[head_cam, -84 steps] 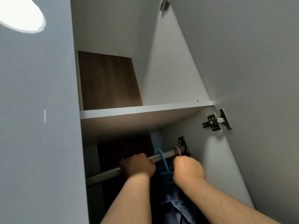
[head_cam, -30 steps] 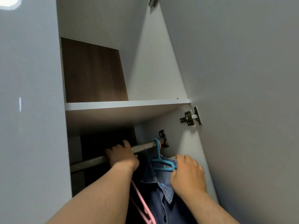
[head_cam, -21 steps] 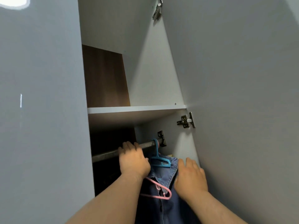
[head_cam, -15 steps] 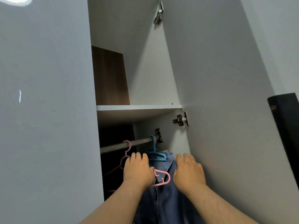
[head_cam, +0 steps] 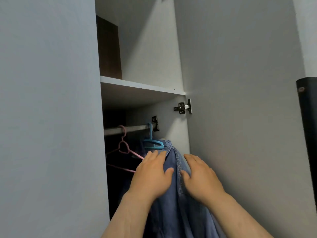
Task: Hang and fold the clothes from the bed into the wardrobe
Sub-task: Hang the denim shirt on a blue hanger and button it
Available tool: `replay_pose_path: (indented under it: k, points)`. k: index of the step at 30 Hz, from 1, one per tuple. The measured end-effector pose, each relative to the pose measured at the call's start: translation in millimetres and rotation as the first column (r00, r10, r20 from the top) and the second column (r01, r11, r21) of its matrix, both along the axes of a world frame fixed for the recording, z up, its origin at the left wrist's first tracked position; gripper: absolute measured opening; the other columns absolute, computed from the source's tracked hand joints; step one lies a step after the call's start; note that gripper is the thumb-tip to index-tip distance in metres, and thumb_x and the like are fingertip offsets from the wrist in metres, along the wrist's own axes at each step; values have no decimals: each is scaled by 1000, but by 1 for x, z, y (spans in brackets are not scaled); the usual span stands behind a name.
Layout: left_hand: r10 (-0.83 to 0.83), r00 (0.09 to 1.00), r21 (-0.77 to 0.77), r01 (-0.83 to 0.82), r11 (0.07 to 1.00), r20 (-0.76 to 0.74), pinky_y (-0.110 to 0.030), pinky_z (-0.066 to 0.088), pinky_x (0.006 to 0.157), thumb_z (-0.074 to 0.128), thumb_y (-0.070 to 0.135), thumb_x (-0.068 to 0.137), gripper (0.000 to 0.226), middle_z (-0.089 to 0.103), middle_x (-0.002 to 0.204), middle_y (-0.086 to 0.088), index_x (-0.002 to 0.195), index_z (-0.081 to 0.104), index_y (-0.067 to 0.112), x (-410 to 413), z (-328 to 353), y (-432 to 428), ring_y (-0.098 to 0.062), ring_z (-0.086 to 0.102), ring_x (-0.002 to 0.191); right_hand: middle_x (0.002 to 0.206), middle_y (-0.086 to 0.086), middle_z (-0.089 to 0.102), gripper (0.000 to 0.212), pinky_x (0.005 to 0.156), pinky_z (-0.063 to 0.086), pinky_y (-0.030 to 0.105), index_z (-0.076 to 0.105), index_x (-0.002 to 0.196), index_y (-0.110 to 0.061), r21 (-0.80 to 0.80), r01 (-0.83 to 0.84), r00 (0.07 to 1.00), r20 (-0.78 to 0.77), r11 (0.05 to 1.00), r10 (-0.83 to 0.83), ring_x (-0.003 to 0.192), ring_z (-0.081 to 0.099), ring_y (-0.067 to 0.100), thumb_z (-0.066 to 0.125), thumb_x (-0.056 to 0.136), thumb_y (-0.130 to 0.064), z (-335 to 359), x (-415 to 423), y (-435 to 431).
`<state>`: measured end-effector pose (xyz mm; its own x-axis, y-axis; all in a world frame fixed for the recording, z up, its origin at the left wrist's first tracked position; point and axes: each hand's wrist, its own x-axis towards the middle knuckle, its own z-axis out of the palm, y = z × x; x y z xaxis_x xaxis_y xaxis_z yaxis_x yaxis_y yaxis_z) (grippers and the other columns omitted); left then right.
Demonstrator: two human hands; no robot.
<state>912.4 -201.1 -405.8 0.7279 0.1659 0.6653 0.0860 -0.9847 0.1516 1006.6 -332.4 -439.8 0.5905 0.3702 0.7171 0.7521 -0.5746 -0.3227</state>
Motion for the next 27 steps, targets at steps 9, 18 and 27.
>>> replay_pose_path:
  k: [9, 18, 27]
  points:
    - [-111, 991, -34, 109, 993, -79, -22, 13, 117, 40, 44, 92, 62, 23, 156, 13, 150, 25, 31, 10, -18, 35, -11, 20, 146, 151, 0, 41, 65, 112, 21, 23, 40, 146, -24, -145, 218, 969, -84, 965, -232, 139, 39, 18, 42, 84, -46, -14, 22, -11]
    - [-198, 937, -216, 138, 967, -287, -24, 17, 106, 46, 49, 65, 66, 66, 123, -8, 125, 50, 23, 23, 27, 13, -30, 63, 113, 135, 6, 58, 62, 97, 47, 36, 54, 135, -19, -290, 221, 915, -269, 931, -301, 124, 57, 25, 56, 76, -38, 37, -6, -17]
    - [-402, 845, -232, 337, 912, -354, -23, 14, 116, 44, 39, 84, 60, 35, 152, 5, 141, 46, 20, -10, 101, 4, -16, 28, 144, 156, -4, 31, 61, 113, 20, 21, 30, 150, -27, -323, 203, 888, -338, 924, -313, 145, 27, 13, 44, 92, -38, 120, -93, -65]
